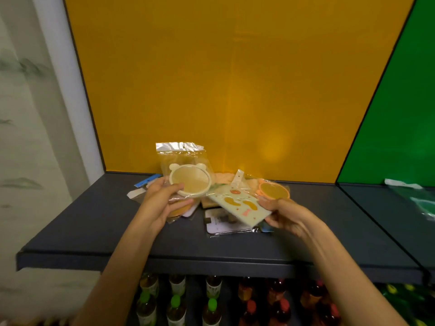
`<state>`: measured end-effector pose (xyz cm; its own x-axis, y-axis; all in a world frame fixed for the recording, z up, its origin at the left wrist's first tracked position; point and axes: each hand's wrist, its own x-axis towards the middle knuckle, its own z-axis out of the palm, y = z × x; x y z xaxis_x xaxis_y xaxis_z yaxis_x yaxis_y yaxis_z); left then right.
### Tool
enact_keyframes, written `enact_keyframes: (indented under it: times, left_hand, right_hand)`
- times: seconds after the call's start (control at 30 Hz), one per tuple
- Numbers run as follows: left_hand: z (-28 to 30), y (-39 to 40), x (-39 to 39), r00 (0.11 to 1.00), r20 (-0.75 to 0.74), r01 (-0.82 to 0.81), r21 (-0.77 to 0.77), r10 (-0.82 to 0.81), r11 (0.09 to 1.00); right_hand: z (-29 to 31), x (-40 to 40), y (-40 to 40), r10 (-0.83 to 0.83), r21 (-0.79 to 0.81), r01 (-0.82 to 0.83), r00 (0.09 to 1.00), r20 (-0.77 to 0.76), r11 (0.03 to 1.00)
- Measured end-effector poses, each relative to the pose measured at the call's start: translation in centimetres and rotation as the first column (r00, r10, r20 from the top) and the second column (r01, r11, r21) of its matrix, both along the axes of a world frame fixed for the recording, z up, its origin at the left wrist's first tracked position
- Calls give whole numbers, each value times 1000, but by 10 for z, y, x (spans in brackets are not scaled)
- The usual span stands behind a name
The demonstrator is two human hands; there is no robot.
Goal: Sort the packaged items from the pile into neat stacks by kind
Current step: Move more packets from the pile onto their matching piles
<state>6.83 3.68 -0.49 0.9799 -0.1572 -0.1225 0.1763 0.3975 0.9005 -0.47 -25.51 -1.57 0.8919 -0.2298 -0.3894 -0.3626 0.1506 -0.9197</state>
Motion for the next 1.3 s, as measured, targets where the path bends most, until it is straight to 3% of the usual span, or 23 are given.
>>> enact_keyframes:
  times: [0.23,0.5,0.67,1.03,1.3]
  left_hand:
    - [4,-68,-13,997,38,64,5,-64,998]
    - [2,-181,-62,977,28,204,124,-209,971]
    - [2,-263,-112,958,5,284,117,-286,952]
    - [-6,-426,-211,934,22,349,154,-356,924]
    - [-11,-527,-234,941,-25,337,164,-337,927]
  right_hand:
    - [4,-46,-51,-120,169,110,992,49,979]
    - [-10,-123,-145,-329,142,309,933,147,940]
    - [-13,-184,-221,-422,127,403,883,207,906]
    - [-21,-300,-373,-468,73,468,839,277,881]
    - [-35,-334,-456,-509,45,522,805,306,852]
